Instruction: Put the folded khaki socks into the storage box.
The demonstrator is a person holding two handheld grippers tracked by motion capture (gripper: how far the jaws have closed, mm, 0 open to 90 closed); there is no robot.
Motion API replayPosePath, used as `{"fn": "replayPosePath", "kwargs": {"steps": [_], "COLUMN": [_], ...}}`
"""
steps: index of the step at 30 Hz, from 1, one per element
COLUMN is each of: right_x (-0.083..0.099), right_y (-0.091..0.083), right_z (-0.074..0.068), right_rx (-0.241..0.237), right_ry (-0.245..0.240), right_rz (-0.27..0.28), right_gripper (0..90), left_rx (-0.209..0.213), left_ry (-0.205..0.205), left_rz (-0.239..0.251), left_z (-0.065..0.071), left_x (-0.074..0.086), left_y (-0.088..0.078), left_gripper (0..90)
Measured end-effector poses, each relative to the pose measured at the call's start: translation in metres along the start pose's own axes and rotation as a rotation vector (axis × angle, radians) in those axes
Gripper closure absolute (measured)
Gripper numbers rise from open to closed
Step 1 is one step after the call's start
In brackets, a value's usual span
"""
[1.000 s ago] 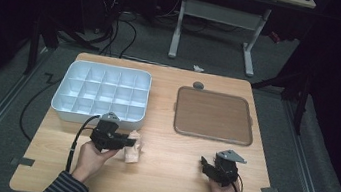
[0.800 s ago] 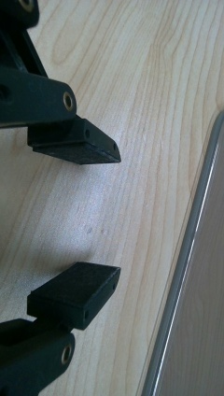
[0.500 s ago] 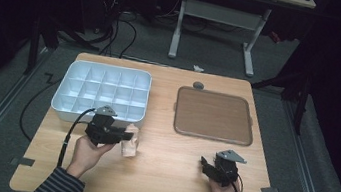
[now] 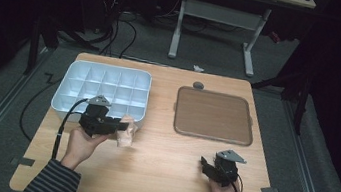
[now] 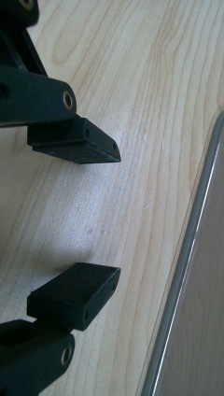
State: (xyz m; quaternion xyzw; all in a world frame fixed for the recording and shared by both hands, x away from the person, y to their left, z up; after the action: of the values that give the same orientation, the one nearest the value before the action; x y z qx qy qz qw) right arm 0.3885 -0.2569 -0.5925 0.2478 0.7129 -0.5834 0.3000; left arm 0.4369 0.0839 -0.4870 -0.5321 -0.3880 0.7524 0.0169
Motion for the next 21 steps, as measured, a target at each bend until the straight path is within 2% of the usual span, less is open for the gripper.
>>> {"fn": "replayPosePath", "kwargs": {"steps": [5,14,16,21], "right_x": [0.0,0.0,0.0,0.0], "right_y": [0.0,0.0,0.0,0.0], "right_z": [0.0,0.0,0.0,0.0], "right_rx": [0.0,0.003,0.005,0.005], "right_ry": [-0.002,-0.003,-0.005,-0.005], "right_rz": [0.0,0.001,0.001,0.002], "right_gripper": [38.8,39.0,39.0,39.0], "left_rx": [-0.006,-0.049,-0.047,-0.054], "left_ry": [-0.001,0.001,-0.01,-0.007], "left_rz": [0.004,0.008,0.011,0.012], "left_z": [-0.008,-0.027,-0.031,-0.037], "left_x": [-0.005,-0.014,-0.015,-0.019], "left_y": [-0.005,-0.013,-0.014,-0.016], "left_gripper": [74.1,74.2,74.2,74.3]}}
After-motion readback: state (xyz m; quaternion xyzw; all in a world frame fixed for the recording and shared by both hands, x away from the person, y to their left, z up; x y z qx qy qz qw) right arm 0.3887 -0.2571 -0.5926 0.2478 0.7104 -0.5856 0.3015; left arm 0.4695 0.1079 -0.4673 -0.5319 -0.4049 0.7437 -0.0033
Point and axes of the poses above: each handheld gripper's, and its own axes: y roughly forward along the jaws, x roughly out of its underside, z roughly to its right, the point moved 9 cm from there along y, roughly forward along the jaws, and after that the axes turned 12 degrees about y, right-handed, at the moved point
